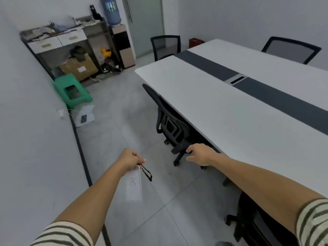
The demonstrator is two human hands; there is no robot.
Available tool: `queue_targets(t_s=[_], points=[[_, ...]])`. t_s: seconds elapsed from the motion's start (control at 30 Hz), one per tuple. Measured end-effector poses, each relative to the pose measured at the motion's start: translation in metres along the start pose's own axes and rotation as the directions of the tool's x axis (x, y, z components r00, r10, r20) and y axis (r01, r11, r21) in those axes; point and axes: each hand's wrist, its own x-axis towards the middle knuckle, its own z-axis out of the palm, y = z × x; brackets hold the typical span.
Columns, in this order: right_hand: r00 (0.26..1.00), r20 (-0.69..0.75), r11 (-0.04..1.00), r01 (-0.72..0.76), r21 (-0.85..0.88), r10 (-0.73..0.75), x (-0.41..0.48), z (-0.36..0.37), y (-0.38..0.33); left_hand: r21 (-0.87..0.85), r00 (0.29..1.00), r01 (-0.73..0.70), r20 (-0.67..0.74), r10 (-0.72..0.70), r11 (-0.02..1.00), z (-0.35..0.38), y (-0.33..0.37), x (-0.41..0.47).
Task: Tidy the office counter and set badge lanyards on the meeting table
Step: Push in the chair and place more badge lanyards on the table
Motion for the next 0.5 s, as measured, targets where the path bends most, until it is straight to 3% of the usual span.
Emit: queue_targets(t_s=[0.37, 0.5], points=[[0.950, -0.313, 0.998, 0.007, 0.063, 0.013, 0.172, -0.093, -0.067, -0.040, 0.997, -0.008, -0.082, 0.005, 0.999, -0.091, 0.027, 0.150], [0.975, -0.208, 0.991, -0.053, 0.125, 0.078, 0.249, -0.104, -0.075, -0.032, 0.995, -0.009, -0.101, 0.005, 0.999, -0.120, 0.052, 0.215]])
